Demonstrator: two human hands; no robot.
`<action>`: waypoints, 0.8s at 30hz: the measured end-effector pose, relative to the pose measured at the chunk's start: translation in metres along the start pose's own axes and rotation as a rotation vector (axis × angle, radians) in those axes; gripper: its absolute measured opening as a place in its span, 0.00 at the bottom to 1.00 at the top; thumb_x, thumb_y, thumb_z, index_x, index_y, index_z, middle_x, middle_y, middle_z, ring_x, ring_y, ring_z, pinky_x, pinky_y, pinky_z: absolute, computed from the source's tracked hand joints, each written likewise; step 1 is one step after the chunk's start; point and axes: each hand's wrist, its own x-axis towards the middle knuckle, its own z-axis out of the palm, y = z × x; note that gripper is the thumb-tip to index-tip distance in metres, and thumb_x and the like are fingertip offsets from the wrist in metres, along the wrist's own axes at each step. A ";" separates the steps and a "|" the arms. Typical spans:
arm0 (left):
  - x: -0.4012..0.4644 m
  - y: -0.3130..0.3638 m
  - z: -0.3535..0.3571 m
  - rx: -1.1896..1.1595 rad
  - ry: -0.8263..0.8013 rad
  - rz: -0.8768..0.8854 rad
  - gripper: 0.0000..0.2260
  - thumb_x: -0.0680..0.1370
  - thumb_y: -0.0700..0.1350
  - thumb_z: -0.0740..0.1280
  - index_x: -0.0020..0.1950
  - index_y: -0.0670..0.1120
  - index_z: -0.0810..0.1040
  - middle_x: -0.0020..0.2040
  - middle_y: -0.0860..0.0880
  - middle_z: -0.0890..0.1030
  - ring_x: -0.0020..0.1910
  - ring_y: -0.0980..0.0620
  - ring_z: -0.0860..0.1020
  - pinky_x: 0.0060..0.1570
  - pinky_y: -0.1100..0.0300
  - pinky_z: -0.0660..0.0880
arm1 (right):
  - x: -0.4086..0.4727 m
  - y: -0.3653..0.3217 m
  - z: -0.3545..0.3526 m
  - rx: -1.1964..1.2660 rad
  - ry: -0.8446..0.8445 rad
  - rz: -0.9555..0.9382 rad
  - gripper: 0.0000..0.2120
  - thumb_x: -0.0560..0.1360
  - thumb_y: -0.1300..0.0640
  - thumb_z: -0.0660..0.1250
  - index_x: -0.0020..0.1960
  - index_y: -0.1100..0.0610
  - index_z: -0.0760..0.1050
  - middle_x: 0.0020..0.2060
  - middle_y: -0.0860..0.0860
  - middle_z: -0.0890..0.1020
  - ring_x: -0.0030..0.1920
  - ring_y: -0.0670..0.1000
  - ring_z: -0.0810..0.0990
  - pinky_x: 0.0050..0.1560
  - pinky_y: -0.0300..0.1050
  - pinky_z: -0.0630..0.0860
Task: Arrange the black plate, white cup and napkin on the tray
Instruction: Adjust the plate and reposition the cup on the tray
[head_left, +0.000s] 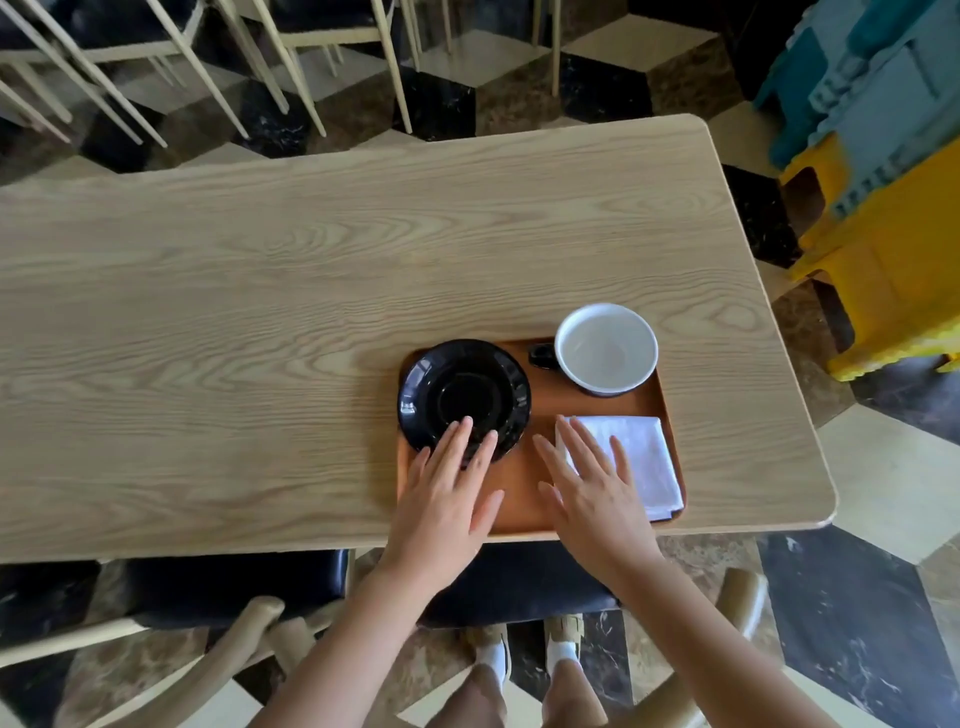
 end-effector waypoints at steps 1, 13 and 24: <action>-0.003 -0.010 -0.004 0.012 -0.010 -0.011 0.25 0.78 0.52 0.60 0.73 0.46 0.60 0.74 0.40 0.62 0.73 0.44 0.59 0.69 0.44 0.63 | 0.005 -0.006 0.002 -0.005 -0.011 -0.020 0.23 0.75 0.56 0.63 0.69 0.56 0.65 0.71 0.59 0.66 0.72 0.58 0.61 0.68 0.63 0.58; -0.023 -0.051 -0.004 0.133 -0.072 -0.024 0.23 0.79 0.53 0.58 0.72 0.46 0.64 0.74 0.41 0.63 0.73 0.44 0.59 0.66 0.46 0.66 | 0.019 -0.027 0.018 -0.069 -0.028 -0.089 0.20 0.75 0.57 0.63 0.67 0.57 0.68 0.69 0.59 0.69 0.71 0.58 0.62 0.69 0.60 0.58; -0.044 -0.053 -0.003 0.085 -0.071 0.013 0.23 0.78 0.52 0.57 0.71 0.46 0.64 0.73 0.41 0.64 0.73 0.45 0.60 0.66 0.46 0.67 | -0.004 -0.030 0.022 -0.046 -0.027 -0.099 0.20 0.74 0.59 0.64 0.66 0.57 0.70 0.68 0.59 0.71 0.71 0.58 0.63 0.68 0.60 0.62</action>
